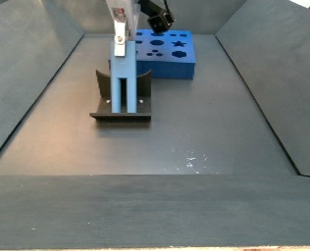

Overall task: Pick up the square-circle object. Move up. Rotate the square-circle object. Place the square-circle object on the fixture. Regrasp the square-circle object. Move to above the board. Insert the square-circle object.
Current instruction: Move to above the board.

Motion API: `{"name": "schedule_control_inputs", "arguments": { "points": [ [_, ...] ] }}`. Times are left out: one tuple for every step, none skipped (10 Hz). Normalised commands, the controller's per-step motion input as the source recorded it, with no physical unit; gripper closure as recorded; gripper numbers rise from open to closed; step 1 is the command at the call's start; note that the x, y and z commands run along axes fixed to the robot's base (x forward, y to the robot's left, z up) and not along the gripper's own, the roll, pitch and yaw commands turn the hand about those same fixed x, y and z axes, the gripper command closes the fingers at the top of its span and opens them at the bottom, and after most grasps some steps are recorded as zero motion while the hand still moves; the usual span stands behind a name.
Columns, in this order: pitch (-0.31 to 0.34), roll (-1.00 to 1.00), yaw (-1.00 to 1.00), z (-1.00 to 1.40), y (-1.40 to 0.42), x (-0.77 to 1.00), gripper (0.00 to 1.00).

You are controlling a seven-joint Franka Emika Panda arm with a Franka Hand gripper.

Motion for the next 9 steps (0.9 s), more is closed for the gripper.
{"name": "schedule_control_inputs", "arguments": {
  "points": [
    [-0.152, -0.26, 0.05, 1.00, -0.21, -0.49, 1.00],
    [-0.151, -0.25, 0.04, 1.00, -0.21, -0.49, 1.00],
    [-0.147, -0.22, 0.01, 1.00, -0.18, -0.48, 1.00],
    [-0.144, -0.20, -0.02, 1.00, -0.17, -0.47, 1.00],
    [-0.135, -0.18, -0.04, 1.00, -0.15, -0.46, 1.00],
    [-0.106, -0.16, -0.07, 1.00, -0.14, -0.44, 1.00],
    [-0.076, -0.15, -0.09, 1.00, -0.12, -0.41, 1.00],
    [-0.056, -0.16, -0.10, 1.00, -0.11, -0.39, 1.00],
    [-0.026, -0.16, -0.11, 1.00, -0.09, -0.35, 1.00]
  ]
}}
